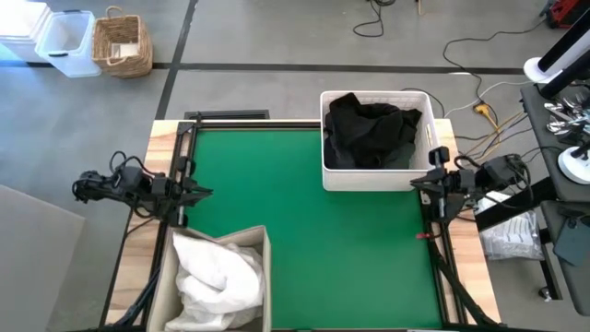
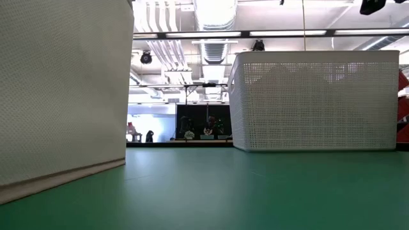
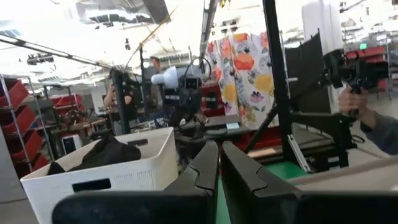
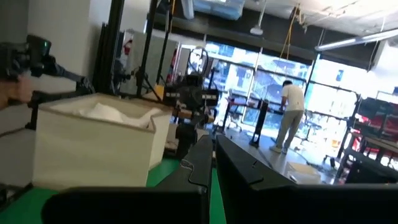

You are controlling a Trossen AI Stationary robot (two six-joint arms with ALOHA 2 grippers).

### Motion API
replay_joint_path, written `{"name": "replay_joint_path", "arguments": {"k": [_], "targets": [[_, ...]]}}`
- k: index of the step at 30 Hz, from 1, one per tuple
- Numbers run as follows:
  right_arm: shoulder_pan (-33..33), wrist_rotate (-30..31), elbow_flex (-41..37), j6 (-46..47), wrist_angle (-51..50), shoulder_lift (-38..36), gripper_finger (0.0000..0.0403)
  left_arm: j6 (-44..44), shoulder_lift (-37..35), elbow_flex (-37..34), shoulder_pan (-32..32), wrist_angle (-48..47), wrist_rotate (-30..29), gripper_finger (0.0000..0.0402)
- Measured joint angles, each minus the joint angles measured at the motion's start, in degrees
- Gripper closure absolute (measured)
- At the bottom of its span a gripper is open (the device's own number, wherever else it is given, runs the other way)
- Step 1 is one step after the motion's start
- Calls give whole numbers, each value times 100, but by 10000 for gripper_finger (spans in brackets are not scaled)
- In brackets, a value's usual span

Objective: Sort clothes
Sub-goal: Return to Home Position

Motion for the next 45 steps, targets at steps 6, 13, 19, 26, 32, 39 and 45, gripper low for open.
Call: {"name": "replay_joint_path", "arguments": {"k": [6,13,19,26,32,39,45], "targets": [[0,-89,-254,-64,289,2,390,-69,5,116,0,-713,2,401],[0,-87,-656,-117,955,22,390,12,-5,-41,-2,-929,56,401],[0,-42,-862,-63,1197,17,390,-99,-24,78,0,-962,568,401],[0,-39,-855,-18,1212,2,390,-1229,-131,866,-1,-1895,-2592,401],[0,-37,-855,-51,1229,0,390,-861,-166,816,-3,-1917,-2289,401],[0,-37,-855,-60,1242,0,390,-860,-157,187,0,-1315,-2614,401],[0,-37,-853,-62,1349,2,390,-813,-164,-102,3,-1135,-2601,401]]}}
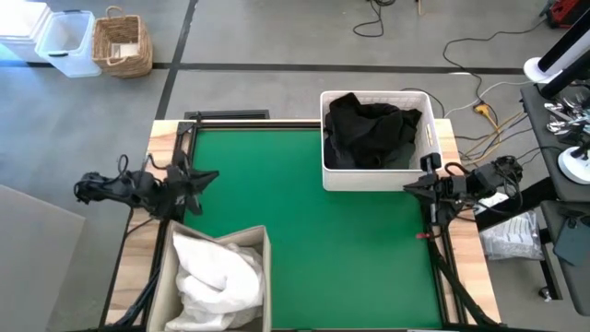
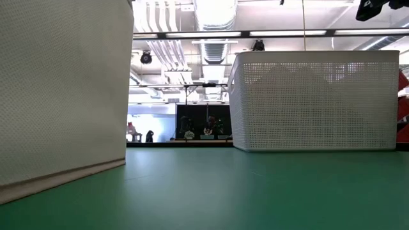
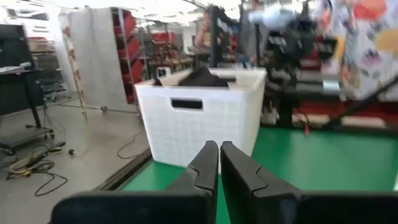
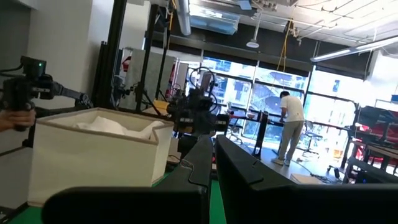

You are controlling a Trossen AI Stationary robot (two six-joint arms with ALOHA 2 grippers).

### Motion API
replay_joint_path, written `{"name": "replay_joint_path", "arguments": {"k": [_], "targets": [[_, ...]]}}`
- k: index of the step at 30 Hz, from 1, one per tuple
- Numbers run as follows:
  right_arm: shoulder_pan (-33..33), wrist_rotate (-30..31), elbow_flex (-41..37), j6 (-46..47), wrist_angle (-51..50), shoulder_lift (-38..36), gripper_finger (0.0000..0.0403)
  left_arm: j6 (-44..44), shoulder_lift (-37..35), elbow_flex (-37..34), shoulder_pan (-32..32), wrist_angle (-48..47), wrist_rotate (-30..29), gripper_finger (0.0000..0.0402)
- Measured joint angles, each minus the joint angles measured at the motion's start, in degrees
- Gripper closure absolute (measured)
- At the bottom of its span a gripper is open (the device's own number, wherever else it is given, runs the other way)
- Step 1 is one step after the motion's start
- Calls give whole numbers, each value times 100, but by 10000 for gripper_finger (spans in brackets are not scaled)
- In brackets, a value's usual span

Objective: Sort clothes
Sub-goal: Return to Home Position

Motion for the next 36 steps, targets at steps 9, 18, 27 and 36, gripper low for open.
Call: {"name": "replay_joint_path", "arguments": {"k": [9,18,27,36], "targets": [[0,-2,0,76,2,0,390,709,-38,-409,4,289,51,401],[0,-2,2,54,-2,0,390,599,-28,-509,7,292,-1090,401],[0,-9,4,94,-23,25,390,450,-22,-929,6,329,-1295,402],[-2,-505,-379,-319,572,14,390,450,-38,-1006,4,368,133,401]]}}
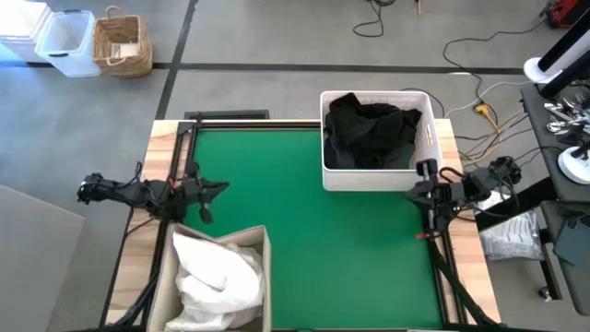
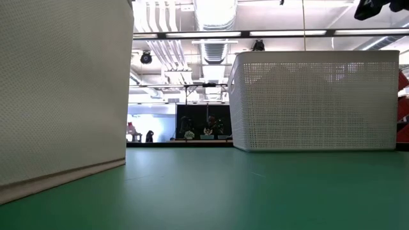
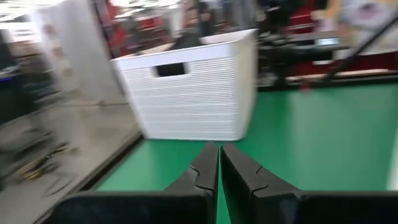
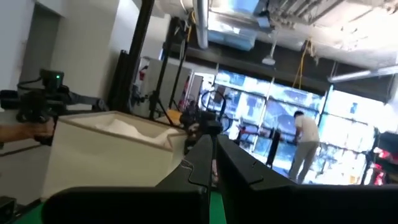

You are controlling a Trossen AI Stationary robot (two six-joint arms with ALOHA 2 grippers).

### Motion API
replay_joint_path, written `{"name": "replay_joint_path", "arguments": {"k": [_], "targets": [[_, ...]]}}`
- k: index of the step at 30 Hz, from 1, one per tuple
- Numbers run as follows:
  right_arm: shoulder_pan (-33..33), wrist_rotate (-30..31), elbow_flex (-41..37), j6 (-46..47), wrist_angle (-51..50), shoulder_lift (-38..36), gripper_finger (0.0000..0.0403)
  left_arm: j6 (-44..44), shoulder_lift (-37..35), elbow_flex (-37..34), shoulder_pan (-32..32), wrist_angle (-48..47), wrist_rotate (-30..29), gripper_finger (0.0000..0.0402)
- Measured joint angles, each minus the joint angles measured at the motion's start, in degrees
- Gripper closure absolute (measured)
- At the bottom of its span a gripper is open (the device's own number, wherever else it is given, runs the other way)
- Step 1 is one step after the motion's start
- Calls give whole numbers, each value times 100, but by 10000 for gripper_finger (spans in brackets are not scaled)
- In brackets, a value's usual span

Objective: Sort clothes
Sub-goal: Return to Home Position

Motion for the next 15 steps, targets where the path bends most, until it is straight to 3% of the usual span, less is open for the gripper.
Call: {"name": "replay_joint_path", "arguments": {"k": [6,12,15], "targets": [[2,1,-240,-175,182,-20,390,156,-4,0,-2,10,1156,401],[0,4,-444,-173,348,-22,390,236,-7,0,-2,50,1145,401],[0,43,-610,-80,393,-20,390,238,-8,0,-2,45,819,401]]}}
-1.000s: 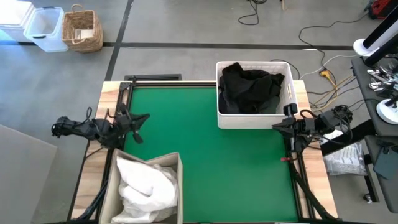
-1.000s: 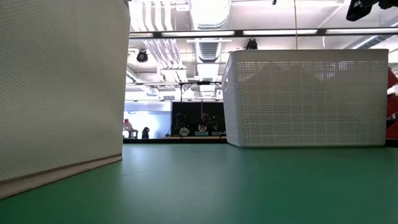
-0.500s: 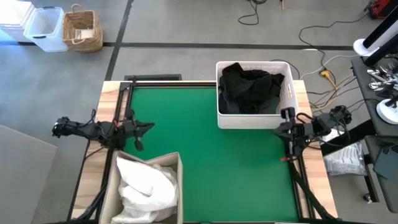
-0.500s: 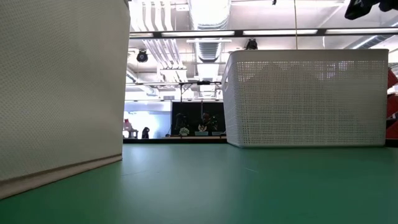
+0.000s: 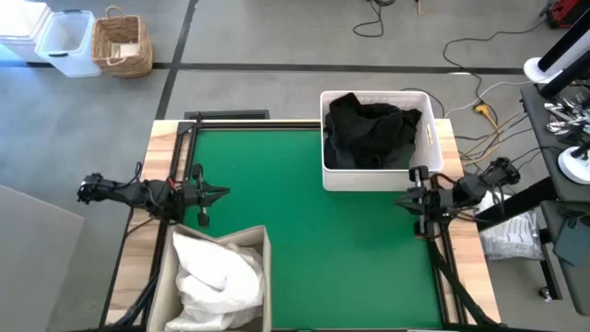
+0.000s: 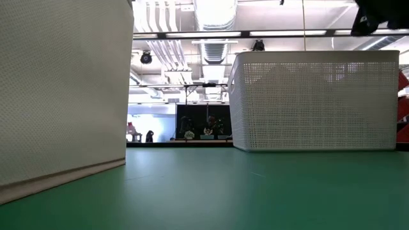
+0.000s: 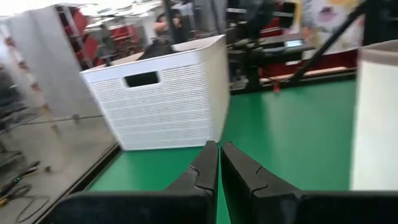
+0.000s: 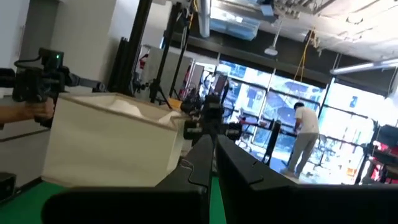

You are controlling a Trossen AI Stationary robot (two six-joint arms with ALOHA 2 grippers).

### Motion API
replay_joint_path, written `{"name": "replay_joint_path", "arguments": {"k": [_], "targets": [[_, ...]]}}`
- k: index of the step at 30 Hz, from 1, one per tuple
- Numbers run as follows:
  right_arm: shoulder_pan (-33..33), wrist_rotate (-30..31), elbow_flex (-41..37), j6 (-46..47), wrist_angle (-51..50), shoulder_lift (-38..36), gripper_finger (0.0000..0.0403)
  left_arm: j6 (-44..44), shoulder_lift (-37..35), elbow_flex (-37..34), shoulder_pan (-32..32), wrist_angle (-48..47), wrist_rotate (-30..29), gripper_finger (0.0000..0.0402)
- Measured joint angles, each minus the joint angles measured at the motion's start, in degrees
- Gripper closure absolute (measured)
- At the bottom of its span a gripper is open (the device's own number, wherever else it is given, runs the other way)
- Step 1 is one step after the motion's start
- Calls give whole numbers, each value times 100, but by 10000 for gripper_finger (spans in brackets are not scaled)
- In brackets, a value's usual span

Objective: Sort clothes
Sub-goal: Return to Home Position

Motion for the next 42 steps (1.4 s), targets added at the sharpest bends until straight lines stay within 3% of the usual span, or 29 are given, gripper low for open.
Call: {"name": "replay_joint_path", "arguments": {"k": [3,8,16,27,31,42], "targets": [[-5,21,-303,154,200,0,390,0,0,0,2,0,-101,401],[-66,790,-841,-1,1018,0,390,0,0,0,2,21,-55,401],[-688,225,-837,10,1474,4,390,90,0,0,2,111,-18,401],[-1825,-461,-837,238,1064,4,390,83,0,0,2,130,19,401],[-1904,-868,-828,119,621,0,390,77,0,0,2,2,63,401],[-1897,-820,-832,-158,351,7,390,89,7,0,4,-19,94,401]]}}
